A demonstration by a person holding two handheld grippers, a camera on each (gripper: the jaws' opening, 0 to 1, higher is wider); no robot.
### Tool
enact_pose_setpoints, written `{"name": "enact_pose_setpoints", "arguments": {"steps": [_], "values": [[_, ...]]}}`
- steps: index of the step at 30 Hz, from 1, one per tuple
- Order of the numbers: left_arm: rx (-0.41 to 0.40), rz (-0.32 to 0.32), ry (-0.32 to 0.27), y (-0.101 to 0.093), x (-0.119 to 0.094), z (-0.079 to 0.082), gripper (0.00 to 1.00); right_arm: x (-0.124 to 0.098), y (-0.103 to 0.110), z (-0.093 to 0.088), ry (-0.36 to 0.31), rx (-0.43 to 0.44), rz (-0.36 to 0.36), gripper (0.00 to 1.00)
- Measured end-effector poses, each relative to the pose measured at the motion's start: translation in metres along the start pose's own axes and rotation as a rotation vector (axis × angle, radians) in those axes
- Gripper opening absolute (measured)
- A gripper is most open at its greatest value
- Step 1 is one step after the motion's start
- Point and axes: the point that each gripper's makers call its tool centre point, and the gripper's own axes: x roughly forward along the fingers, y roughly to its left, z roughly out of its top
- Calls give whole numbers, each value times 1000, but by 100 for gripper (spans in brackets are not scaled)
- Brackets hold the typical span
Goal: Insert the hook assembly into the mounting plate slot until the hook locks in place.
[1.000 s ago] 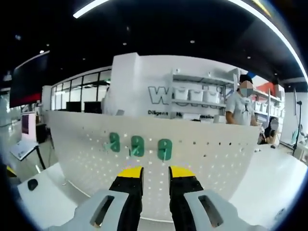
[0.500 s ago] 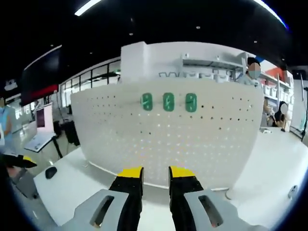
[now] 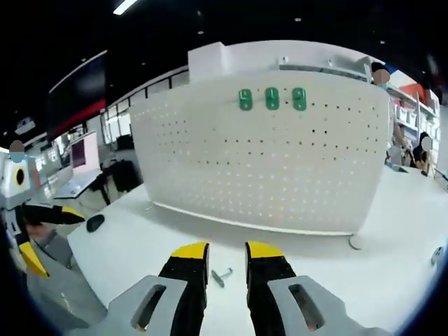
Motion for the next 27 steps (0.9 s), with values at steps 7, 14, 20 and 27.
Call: {"name": "enact_pose_setpoints", "arguments": {"steps": [7,14,20,27], "values": [[-44,-18,13,-7,10,-9,96,-21,10,-27,46,-4,24,19],[-32,-37,44,-12,26,-14,95,-34,15,-45,80,26,43,19],[-22,-51,86,-12,43,-24,95,-38,25,-59,121,27,73,19],[-27,-49,99,-9,57,-24,94,-48,37,-72,184,17,139,20]]}}
